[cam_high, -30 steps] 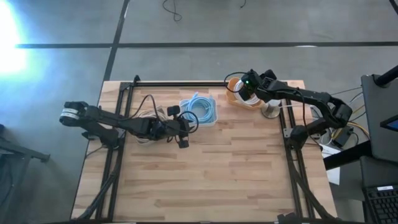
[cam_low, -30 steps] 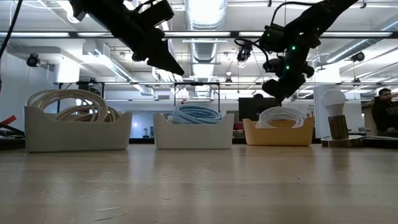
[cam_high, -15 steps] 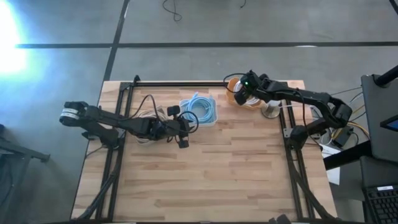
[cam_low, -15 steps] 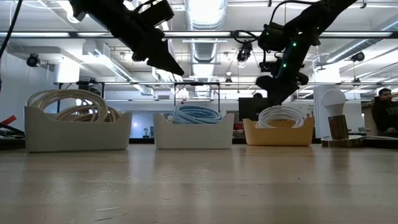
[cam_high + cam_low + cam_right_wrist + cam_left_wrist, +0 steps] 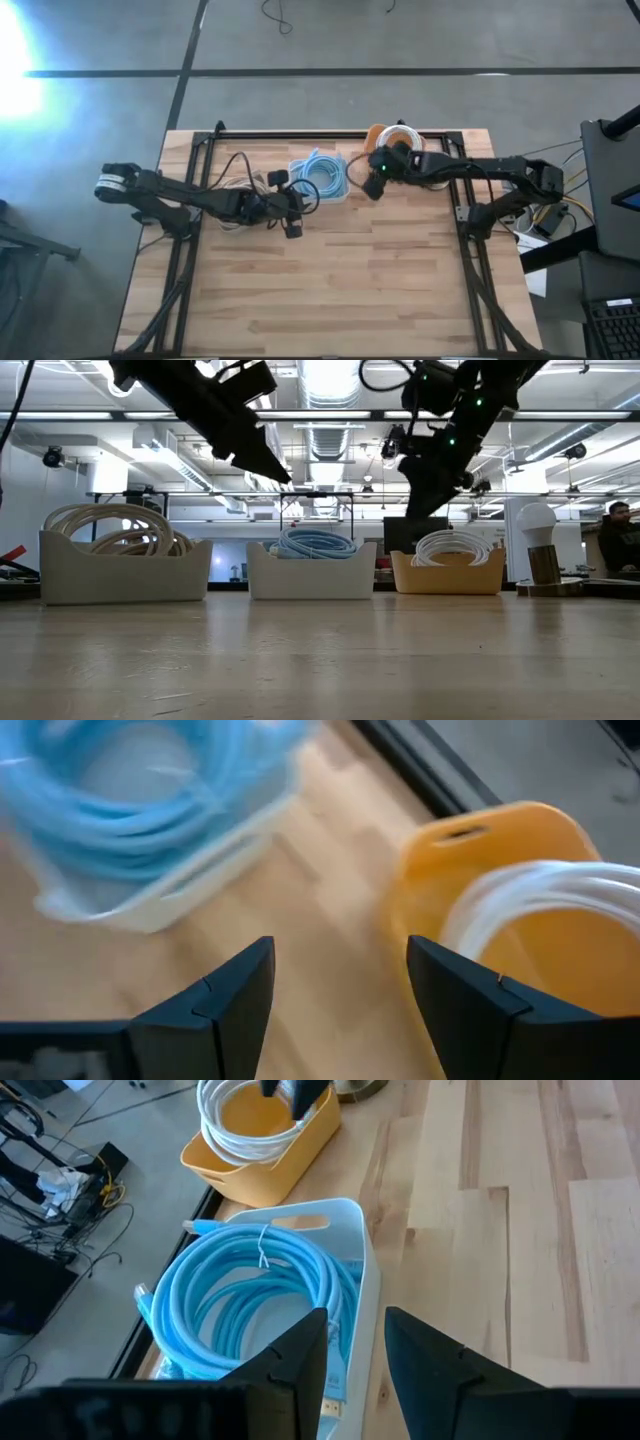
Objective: Sort HDMI cables
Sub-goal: Return to Home Position
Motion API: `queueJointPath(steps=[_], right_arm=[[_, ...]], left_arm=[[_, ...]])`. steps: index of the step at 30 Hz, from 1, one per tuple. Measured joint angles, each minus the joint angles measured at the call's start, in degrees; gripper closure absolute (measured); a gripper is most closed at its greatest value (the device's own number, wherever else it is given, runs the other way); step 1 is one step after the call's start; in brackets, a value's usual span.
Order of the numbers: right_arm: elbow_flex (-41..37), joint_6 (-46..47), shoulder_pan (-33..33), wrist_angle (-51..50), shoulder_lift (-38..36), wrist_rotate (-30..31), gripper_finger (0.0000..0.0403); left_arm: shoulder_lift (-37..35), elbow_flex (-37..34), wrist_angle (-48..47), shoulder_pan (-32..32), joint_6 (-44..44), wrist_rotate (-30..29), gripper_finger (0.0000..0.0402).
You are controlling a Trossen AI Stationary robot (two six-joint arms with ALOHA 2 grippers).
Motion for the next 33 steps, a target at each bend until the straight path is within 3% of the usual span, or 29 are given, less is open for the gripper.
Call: queueJointPath(steps=[6, 15, 20, 26, 33], right_arm=[[1.71, -0.01, 8.01, -0.22, -1.19, -0.01, 0.0179], [6.94, -3.18, 17.49, -0.65, -6.76, -0.42, 0.0179], [6.81, -7.59, 21.07, 0.0, -11.58, -7.0, 0.0179], [1.54, -8.83, 22.73, 3.61, -18.51, -10.32, 0.0179], [-10.82, -8.79, 22.75, 14.66, -27.03, -11.42, 0.0179]], left_arm=[[-3.9, 0.0, -3.57, -0.14, -1.79, 0.02, 0.0282], [-16.51, 0.0, -9.11, -0.2, -5.22, 0.23, 0.0282], [-22.74, -1.91, -11.27, -0.2, -5.46, 0.23, 0.0282], [-29.86, -7.54, -10.56, -0.2, -7.74, 0.28, 0.0282], [-37.38, -16.16, -5.42, -0.18, -9.21, 2.81, 0.0282]])
